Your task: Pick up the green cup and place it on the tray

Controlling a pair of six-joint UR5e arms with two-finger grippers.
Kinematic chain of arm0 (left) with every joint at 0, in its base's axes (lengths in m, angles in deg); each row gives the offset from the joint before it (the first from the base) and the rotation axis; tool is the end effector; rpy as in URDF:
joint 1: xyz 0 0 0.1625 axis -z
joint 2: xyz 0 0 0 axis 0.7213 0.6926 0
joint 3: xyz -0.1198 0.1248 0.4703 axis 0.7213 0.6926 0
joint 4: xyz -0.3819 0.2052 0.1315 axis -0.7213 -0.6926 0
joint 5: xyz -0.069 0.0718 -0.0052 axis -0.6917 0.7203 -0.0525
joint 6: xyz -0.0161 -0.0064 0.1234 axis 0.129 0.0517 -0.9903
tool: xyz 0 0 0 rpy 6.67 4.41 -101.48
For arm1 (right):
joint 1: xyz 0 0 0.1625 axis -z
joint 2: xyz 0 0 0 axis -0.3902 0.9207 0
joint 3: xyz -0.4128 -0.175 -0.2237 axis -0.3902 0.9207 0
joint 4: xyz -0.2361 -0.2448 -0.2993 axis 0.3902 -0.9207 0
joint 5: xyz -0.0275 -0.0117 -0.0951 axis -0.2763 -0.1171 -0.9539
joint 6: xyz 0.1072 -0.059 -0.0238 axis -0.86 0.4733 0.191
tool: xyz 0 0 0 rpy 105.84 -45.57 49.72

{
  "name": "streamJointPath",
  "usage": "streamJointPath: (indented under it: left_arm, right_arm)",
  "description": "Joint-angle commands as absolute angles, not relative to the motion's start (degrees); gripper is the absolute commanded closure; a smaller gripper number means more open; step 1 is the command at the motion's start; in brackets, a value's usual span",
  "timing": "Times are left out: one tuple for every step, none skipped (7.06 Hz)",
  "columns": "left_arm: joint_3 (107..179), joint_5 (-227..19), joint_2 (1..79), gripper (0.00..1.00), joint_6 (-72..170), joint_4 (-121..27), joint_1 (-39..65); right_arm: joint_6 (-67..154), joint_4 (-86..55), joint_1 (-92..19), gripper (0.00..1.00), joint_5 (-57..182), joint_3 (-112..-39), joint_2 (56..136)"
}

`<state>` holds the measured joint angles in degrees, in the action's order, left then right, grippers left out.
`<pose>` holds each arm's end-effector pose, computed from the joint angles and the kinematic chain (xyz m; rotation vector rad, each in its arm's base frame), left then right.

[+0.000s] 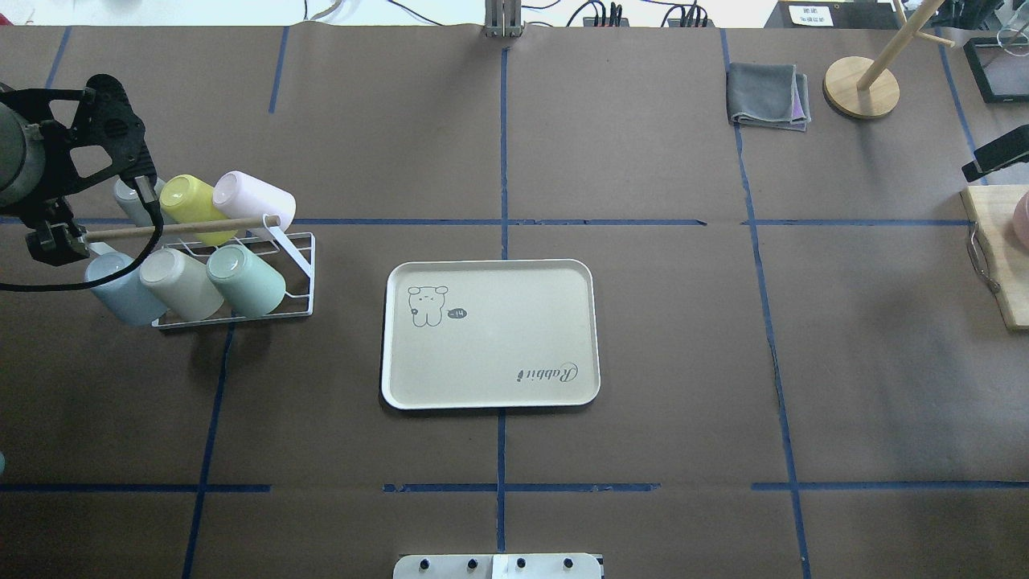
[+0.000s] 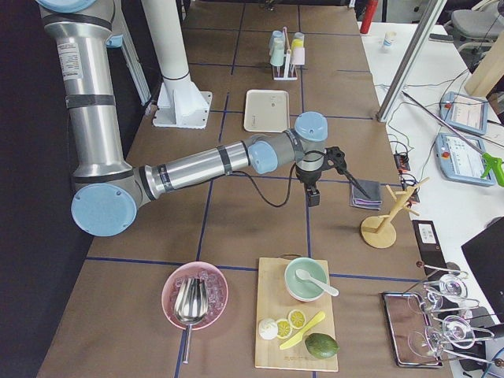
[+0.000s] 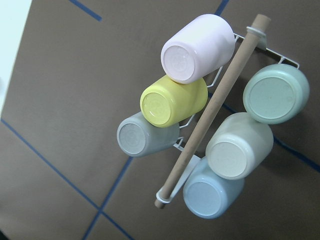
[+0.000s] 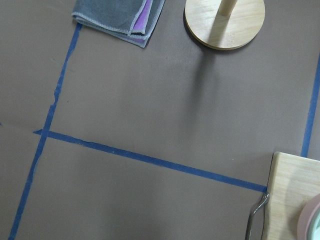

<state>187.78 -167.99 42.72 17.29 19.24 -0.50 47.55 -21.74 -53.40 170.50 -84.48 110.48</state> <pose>0.2466 -0.4575 0.2856 0.5206 0.0421 1.0265 -0.0901 -0.5905 0.5726 0.2425 -0.7799 -0.1689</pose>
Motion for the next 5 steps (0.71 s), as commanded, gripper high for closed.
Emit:
streamJointPath:
  left_arm:
    - [189.39,-163.46,42.96,0.0,9.37,18.86,-0.64]
    - [189.49,-163.46,43.14,0.0,9.18,18.42,-0.72]
    - [189.4,-163.46,42.97,0.0,9.18,16.93,-0.64]
    - [189.22,-163.28,42.44,0.0,9.18,16.83,-0.81]
    - [189.48,-163.11,42.7,0.0,8.57,17.01,-0.81]
  right_arm:
    - [47.76,-20.2,-55.78,0.0,170.92,-84.39,112.45]
    - [48.01,-19.41,-56.04,0.0,170.92,-83.87,113.51]
    - [48.02,-18.01,-56.05,0.0,170.92,-83.43,114.48]
    - [48.37,-17.13,-56.83,0.0,171.1,-83.51,113.88]
    - [48.28,-16.95,-56.84,0.0,170.75,-83.77,115.01]
